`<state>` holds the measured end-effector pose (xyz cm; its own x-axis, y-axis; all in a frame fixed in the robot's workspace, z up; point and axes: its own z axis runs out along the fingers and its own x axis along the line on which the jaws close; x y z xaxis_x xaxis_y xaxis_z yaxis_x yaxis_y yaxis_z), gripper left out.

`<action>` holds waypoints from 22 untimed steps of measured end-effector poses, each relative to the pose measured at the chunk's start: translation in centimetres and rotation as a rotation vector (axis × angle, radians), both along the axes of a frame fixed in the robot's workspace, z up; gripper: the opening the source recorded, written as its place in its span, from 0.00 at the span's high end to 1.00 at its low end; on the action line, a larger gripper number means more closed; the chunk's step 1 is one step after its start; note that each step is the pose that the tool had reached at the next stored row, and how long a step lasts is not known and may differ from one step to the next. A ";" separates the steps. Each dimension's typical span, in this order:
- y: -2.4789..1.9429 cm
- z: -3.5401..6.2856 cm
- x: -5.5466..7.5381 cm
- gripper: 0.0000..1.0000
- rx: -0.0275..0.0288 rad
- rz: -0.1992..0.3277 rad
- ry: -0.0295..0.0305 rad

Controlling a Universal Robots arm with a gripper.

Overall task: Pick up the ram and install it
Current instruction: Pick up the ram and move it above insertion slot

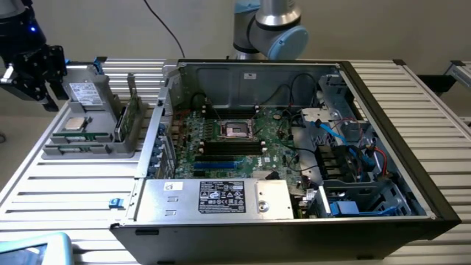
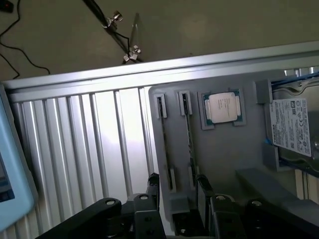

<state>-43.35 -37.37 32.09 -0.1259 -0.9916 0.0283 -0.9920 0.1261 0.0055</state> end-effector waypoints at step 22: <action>-0.38 -3.89 0.0 0.57 -0.0003 0.060 0.0111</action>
<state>-43.31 -37.75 28.20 -0.0655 -0.9974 0.0297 -0.9977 0.0660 0.0166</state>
